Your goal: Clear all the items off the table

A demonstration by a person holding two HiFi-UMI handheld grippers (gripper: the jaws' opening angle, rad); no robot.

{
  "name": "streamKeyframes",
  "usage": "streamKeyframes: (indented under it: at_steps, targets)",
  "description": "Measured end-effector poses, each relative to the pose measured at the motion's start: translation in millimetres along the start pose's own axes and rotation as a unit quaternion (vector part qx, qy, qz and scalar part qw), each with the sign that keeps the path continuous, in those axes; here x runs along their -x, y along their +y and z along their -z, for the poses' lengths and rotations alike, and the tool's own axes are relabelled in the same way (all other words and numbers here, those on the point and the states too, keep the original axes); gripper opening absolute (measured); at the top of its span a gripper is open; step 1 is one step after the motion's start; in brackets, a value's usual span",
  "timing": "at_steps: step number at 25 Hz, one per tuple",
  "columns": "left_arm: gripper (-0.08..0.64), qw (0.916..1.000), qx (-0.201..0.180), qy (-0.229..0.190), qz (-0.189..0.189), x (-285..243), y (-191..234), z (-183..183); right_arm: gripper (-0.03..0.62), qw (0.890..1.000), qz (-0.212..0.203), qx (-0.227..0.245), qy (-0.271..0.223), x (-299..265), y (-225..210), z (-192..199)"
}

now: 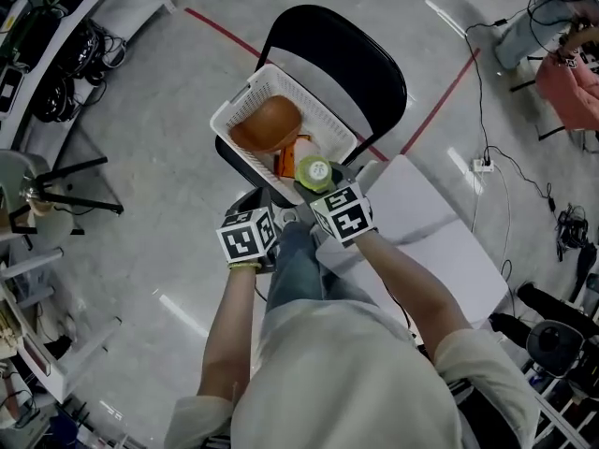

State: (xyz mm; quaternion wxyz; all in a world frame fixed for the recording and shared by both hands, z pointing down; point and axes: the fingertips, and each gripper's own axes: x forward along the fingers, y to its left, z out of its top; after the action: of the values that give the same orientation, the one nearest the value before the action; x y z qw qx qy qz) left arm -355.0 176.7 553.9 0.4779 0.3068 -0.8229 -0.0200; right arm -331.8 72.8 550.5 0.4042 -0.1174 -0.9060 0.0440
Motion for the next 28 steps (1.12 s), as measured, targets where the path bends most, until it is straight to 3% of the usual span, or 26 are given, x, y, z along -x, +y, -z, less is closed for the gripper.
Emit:
streamKeyframes:
  at_steps: [12,28]
  targets:
    - [0.009,0.9994,0.018,0.024,-0.016,-35,54,0,0.284,0.998,-0.029,0.021,0.052,-99,0,4]
    - [0.009,0.9989,0.022,0.04,-0.014,-73,83,-9,0.288,0.992,-0.048,0.016,0.112,-172,-1,24]
